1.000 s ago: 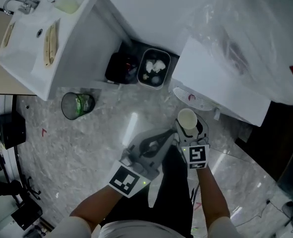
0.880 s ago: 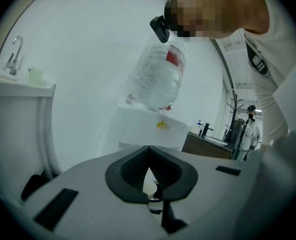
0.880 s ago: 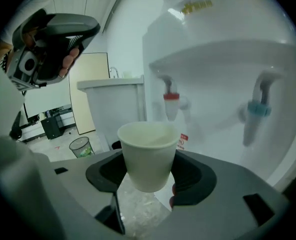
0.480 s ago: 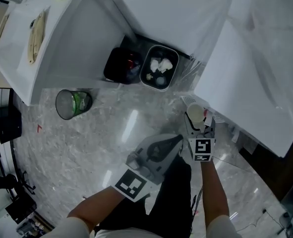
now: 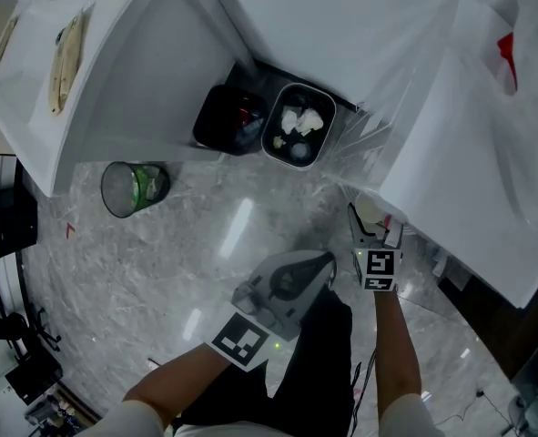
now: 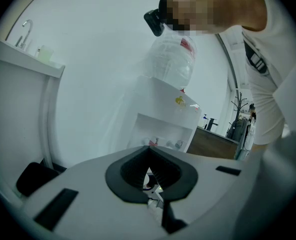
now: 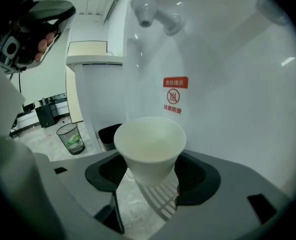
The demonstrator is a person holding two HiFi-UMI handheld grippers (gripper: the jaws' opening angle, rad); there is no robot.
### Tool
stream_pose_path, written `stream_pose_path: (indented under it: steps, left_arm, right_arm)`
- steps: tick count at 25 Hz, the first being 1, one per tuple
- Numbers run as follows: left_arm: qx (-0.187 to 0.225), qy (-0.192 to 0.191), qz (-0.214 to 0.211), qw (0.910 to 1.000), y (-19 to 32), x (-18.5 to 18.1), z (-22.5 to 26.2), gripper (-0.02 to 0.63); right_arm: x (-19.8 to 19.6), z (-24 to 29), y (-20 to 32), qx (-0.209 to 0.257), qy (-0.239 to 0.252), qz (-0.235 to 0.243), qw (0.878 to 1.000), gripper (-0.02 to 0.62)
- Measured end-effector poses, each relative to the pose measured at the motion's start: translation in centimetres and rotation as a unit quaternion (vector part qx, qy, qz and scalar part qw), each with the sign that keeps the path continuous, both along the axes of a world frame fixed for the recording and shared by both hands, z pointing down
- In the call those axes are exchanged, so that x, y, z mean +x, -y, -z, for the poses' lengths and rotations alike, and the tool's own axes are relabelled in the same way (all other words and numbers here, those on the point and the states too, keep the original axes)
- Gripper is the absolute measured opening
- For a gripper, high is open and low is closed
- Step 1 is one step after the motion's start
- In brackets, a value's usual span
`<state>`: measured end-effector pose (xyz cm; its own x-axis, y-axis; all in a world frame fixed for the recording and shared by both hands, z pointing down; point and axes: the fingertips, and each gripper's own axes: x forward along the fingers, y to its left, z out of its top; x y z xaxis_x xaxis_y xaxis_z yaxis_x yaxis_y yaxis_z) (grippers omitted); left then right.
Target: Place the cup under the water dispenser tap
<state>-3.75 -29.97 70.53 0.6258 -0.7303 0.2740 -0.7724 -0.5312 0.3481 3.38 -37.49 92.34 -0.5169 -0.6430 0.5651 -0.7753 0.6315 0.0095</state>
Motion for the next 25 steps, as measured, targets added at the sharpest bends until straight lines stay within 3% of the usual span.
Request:
stream_pose_path:
  steps: [12,19,25]
  left_arm:
    - [0.005,0.009,-0.009,0.9999,-0.2,0.4,2.1,0.005]
    - [0.013,0.009,-0.015,0.9998,-1.8,1.1,7.0,0.005]
    - [0.017,0.007,-0.024,0.9995,-4.1,1.7,13.6,0.005]
  right_arm:
    - [1.9,1.5,-2.1,-0.051,-0.030,0.007,0.998,0.319]
    - [1.6,8.1,-6.6,-0.067,-0.018,-0.003,0.998,0.318]
    - [0.2,20.4,-10.1,-0.054,0.024,-0.005,0.998,0.315]
